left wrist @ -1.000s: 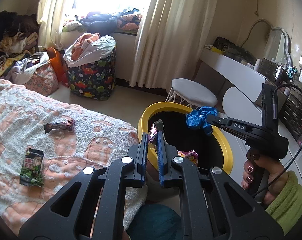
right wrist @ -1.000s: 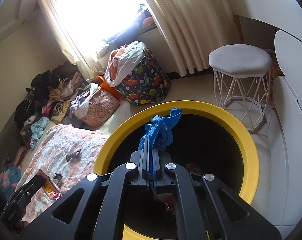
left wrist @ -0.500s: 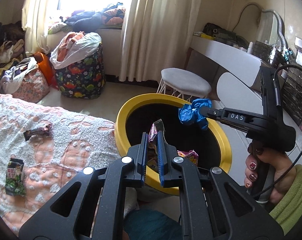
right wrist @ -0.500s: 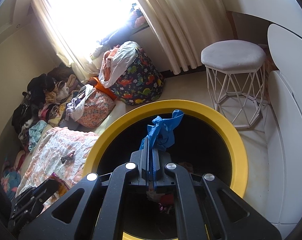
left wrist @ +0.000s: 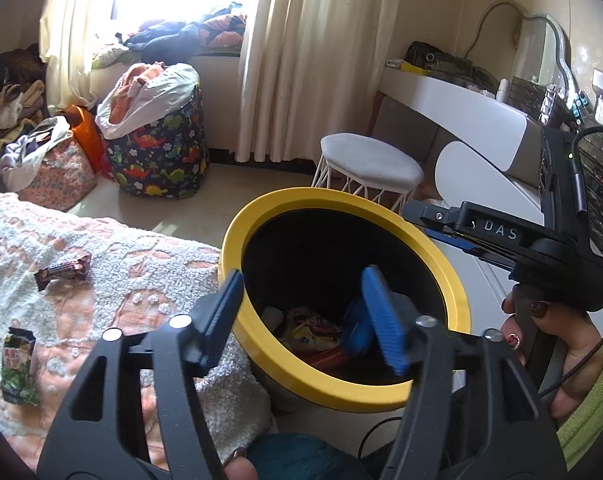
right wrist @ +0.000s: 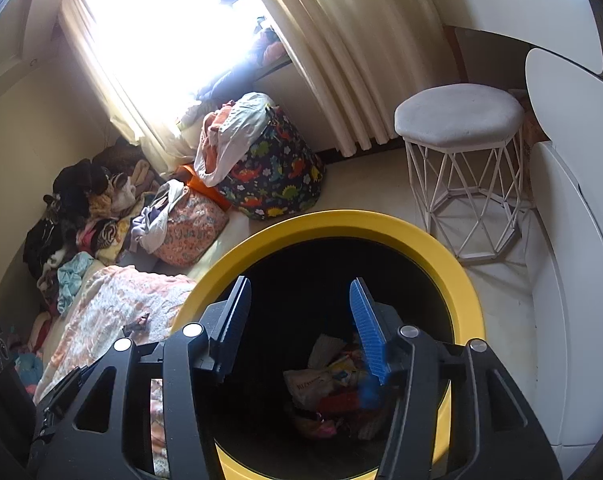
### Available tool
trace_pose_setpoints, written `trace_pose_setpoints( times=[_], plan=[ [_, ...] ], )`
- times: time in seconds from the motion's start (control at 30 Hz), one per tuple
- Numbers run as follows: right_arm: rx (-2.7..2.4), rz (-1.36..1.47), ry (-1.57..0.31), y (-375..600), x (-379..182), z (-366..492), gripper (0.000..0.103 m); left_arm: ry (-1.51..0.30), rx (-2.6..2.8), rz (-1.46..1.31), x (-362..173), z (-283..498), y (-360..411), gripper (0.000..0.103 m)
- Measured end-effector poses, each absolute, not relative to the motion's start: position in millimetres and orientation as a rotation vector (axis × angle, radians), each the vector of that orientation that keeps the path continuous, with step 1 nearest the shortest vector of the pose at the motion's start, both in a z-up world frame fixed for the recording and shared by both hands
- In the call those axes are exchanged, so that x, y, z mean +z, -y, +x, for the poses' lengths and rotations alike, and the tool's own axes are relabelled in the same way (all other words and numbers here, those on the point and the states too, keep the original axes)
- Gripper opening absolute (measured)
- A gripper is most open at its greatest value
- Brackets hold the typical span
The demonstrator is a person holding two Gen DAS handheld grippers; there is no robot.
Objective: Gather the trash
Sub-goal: 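Open both tools to drop the wrappers into the bin, then move both open tools back over the remaining snacks on the quilt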
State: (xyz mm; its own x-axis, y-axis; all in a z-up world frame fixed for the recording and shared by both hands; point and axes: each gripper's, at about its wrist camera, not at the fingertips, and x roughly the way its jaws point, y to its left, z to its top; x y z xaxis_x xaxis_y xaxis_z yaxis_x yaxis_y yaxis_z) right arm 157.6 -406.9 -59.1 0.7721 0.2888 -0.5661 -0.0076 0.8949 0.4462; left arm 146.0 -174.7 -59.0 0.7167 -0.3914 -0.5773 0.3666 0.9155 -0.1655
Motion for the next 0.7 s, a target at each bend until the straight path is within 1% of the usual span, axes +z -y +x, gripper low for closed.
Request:
trace_pose_setpoints(
  times=[0.03,0.07,0.17,0.3,0.7],
  plan=[
    [0.166,0.437,-0.671,406,-58,157,0.054,-0.643,-0.412,-0.043,-59,145,172,0.068],
    [0.163,0.433,-0.664,406,-58,157,0.057,-0.64,-0.405,-0.048,-58,144,170,0.08],
    [0.17,0.418,-0.656,403,-55,157,0.058,-0.63,-0.387,-0.066,-56,141,164,0.09],
    [0.188,0.394,-0.635,397,-51,155,0.064,-0.617,-0.356,-0.076,-52,137,157,0.092],
    [0.272,0.311,-0.613,361,-36,152,0.066,-0.593,-0.254,-0.119,-42,128,121,0.092]
  ],
)
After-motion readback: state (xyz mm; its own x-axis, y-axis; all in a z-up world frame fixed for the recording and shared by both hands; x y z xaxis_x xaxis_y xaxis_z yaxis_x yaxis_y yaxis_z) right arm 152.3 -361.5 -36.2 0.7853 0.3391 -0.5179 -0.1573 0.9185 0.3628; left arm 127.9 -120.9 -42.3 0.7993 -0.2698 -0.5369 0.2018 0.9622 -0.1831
